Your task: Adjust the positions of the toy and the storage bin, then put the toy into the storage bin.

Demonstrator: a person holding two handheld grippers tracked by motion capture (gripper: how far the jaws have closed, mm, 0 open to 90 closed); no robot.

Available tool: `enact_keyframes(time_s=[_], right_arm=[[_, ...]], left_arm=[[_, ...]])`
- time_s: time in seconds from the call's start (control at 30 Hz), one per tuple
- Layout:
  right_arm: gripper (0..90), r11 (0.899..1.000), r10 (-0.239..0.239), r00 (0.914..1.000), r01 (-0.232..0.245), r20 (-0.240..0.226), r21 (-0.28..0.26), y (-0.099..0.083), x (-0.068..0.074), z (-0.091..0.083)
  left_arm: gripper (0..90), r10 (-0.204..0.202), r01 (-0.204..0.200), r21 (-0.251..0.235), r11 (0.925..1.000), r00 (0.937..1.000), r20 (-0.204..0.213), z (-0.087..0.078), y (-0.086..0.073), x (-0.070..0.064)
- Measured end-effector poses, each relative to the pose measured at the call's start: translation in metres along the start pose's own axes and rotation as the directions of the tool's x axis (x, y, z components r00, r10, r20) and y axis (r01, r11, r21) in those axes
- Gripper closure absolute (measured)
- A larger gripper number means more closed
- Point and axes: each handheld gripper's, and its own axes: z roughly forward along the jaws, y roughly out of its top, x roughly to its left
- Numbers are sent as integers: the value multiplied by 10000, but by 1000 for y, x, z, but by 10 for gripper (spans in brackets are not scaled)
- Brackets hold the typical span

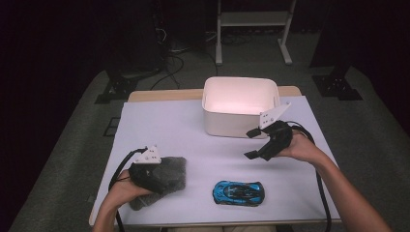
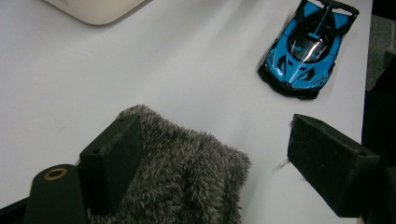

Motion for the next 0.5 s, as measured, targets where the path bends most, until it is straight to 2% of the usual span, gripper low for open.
enact_keyframes(time_s=[0.1, 0.3, 0.5], right_arm=[[194, 10000, -9, 10000, 9, -51, -4, 1, 0, 0], [194, 10000, -67, 10000, 67, -41, 60, 2, 1, 0], [200, 9998, -187, 9998, 186, 61, 64, 10, 0, -4]], left_arm=[[180, -40, 41, -122, 9999, 10000, 44, 0, 1, 0], [180, 71, -71, 3, 10000, 10000, 50, 1, 1, -1], [178, 174, -174, -97, 9998, 9998, 25, 0, 3, -2]])
